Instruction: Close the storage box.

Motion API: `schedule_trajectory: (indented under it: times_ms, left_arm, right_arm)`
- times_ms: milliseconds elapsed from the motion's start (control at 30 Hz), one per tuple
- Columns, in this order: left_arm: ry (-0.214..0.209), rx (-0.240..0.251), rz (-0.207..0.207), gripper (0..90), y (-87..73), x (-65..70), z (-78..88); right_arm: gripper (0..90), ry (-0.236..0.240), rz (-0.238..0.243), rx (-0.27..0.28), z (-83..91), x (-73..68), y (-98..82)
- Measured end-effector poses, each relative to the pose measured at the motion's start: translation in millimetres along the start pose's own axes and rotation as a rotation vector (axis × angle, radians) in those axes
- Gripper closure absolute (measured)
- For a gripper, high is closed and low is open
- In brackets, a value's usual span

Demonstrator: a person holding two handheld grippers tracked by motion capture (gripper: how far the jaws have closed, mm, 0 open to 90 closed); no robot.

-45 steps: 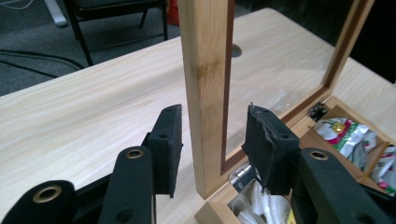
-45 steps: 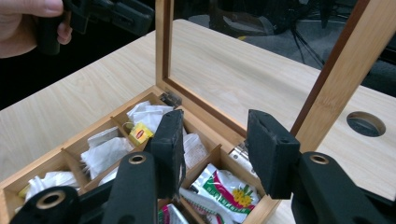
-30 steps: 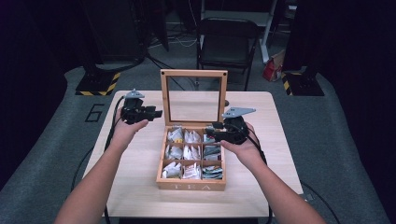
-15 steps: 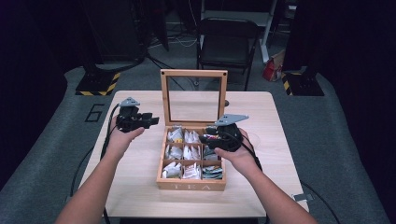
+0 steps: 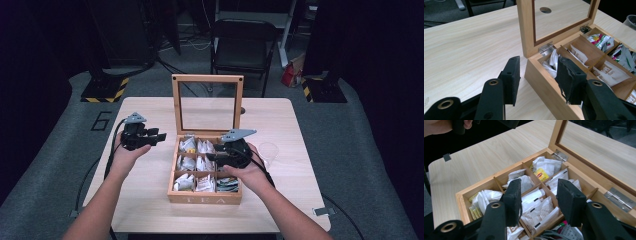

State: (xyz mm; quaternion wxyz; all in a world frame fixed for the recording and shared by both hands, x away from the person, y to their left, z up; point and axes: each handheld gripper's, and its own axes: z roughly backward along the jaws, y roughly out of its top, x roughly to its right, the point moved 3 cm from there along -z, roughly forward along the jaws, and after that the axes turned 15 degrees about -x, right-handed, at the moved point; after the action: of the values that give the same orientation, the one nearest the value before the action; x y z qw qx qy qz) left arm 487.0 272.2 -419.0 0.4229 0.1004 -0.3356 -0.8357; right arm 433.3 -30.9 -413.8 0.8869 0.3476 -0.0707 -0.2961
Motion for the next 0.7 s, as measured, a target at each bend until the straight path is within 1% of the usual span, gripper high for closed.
schedule_trajectory:
  times_ms: [67, 133, 167, 200, 233, 267, 333, 367, 400, 467, 533, 567, 633, 667, 700]
  left_arm:
    - [-0.011, 0.004, 0.017, 53.8, -3.9, -0.2, 0.9]
    - [-0.012, 0.012, 0.016, 53.6, -6.2, 0.3, 1.7]
    - [-0.023, 0.008, 0.020, 53.5, -7.1, 0.6, 2.1]
    - [-0.031, 0.001, 0.025, 52.9, -8.0, 1.0, 2.8]
    - [-0.031, 0.001, 0.025, 52.0, -8.0, 1.0, 2.8]
    - [-0.032, 0.003, 0.022, 52.1, -9.6, 2.3, 5.3]
    - [-0.015, 0.005, 0.014, 52.1, -10.9, 3.9, 6.6]
    - [-0.004, 0.004, 0.011, 52.1, -11.6, 4.5, 7.1]
    - [-0.001, 0.004, 0.007, 52.1, -12.1, 5.1, 7.4]
    - [-0.016, 0.011, 0.011, 52.1, -13.2, 6.7, 8.6]
    - [-0.013, 0.018, 0.013, 52.1, -13.6, 7.3, 9.1]
    - [-0.009, 0.015, 0.008, 52.1, -14.2, 7.9, 10.6]
    - [-0.014, 0.023, 0.015, 52.1, -15.2, 8.7, 11.8]
    - [-0.015, 0.020, 0.012, 52.1, -15.7, 9.1, 12.0]
    - [-0.015, 0.020, 0.012, 52.1, -15.7, 9.1, 12.0]
  right_arm:
    - [56.0, 0.009, 0.012, -0.003, -2.8, -2.5, -0.9]
    - [57.1, 0.014, 0.019, -0.005, -6.2, -4.6, -2.0]
    - [58.1, 0.018, 0.017, -0.007, -7.6, -5.7, -3.0]
    - [58.3, 0.023, 0.026, -0.005, -9.4, -5.9, -3.4]
    - [58.3, 0.023, 0.026, -0.005, -9.4, -5.9, -3.4]
    - [60.0, 0.039, 0.022, -0.014, -12.3, -7.8, -4.8]
    - [61.6, 0.054, 0.039, -0.021, -15.4, -10.5, -5.7]
    - [62.4, 0.061, 0.038, -0.028, -16.7, -12.6, -6.4]
    - [63.4, 0.068, 0.053, -0.033, -18.4, -13.4, -6.5]
    - [64.1, 0.075, 0.052, -0.041, -21.5, -16.3, -7.4]
    - [64.7, 0.085, 0.055, -0.049, -24.3, -18.4, -7.8]
    - [64.7, 0.087, 0.064, -0.050, -25.5, -18.9, -7.7]
    - [64.7, 0.101, 0.067, -0.051, -27.3, -21.0, -7.7]
    - [64.7, 0.111, 0.069, -0.052, -28.0, -22.4, -7.5]
    - [64.7, 0.111, 0.069, -0.052, -28.0, -22.4, -7.5]
